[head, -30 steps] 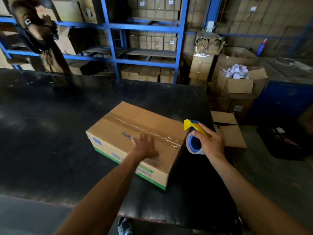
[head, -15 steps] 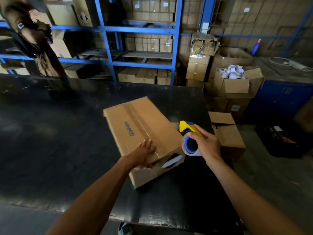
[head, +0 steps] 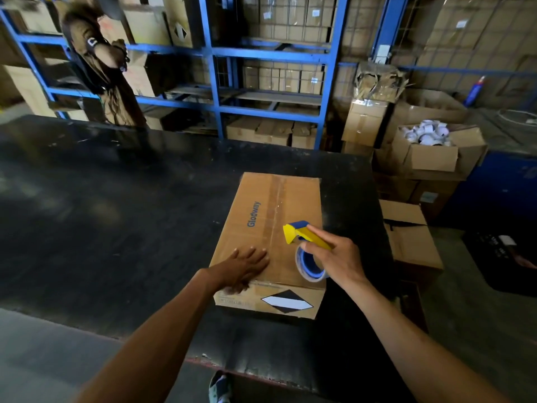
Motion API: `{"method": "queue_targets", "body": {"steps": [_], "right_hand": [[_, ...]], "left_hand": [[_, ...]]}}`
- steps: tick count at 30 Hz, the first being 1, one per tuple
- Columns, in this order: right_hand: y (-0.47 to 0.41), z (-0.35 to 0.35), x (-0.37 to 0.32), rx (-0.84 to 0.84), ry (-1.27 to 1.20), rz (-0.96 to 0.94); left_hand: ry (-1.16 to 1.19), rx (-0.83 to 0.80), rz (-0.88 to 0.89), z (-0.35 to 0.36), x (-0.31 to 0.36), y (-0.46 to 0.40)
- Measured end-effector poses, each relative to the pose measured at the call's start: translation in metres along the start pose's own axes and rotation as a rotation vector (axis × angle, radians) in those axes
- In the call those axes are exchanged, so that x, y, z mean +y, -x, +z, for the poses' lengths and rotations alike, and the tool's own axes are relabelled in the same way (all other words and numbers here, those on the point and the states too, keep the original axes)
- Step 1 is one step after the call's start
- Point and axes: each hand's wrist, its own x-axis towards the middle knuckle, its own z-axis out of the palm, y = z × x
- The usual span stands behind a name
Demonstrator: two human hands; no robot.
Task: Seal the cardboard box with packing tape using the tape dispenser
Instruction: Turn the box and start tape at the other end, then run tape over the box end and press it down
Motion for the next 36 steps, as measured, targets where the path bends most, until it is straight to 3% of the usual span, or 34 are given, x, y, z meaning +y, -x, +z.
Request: {"method": "queue_targets", "body": {"steps": [8,11,12,14,16,18,19,22,25,31,36], "right_hand": [[0.013,0.001,0.0,-0.019,0.084,-0.031],[0.017,-0.003,-0.007,-0.017,0.045,-0.041],[0.019,-0.004,-0.007,-0.024,0.021,-0.051],[0.026,-0.006,-0.007,-0.024,0.005,-0.119],[0.032,-0.008,-0.008,0.039,0.068,-0.336],[0.036,-0.005,-0.006,0.068,0.179,-0.566],[0.037,-0.002,-0.004,0.056,0.276,-0.637],[0.039,0.008,0.007,0.004,0.558,-0.653],[0.042,0.011,0.018,-0.037,0.565,-0.653],[0.045,0.021,0.016,-0.101,0.44,-0.646],[0.049,0.03,0.007,-0.216,0.419,-0.664]], "left_hand": [[-0.007,0.093,-0.022,0.005,0.009,-0.003],[0.193,0.076,-0.041,-0.007,0.017,0.003],[0.374,0.078,-0.044,-0.016,0.023,0.01],[0.982,0.207,-0.075,-0.033,0.033,0.024],[1.618,0.378,-0.158,-0.042,0.034,0.034],[2.103,0.334,-0.152,-0.045,0.03,0.04],[2.239,0.283,-0.115,-0.045,0.03,0.043],[2.258,0.215,-0.026,-0.049,0.045,0.052],[2.25,0.23,-0.055,-0.043,0.057,0.057],[2.457,0.351,-0.236,-0.028,0.063,0.066],[2.505,0.391,-0.551,-0.008,0.061,0.063]]}}
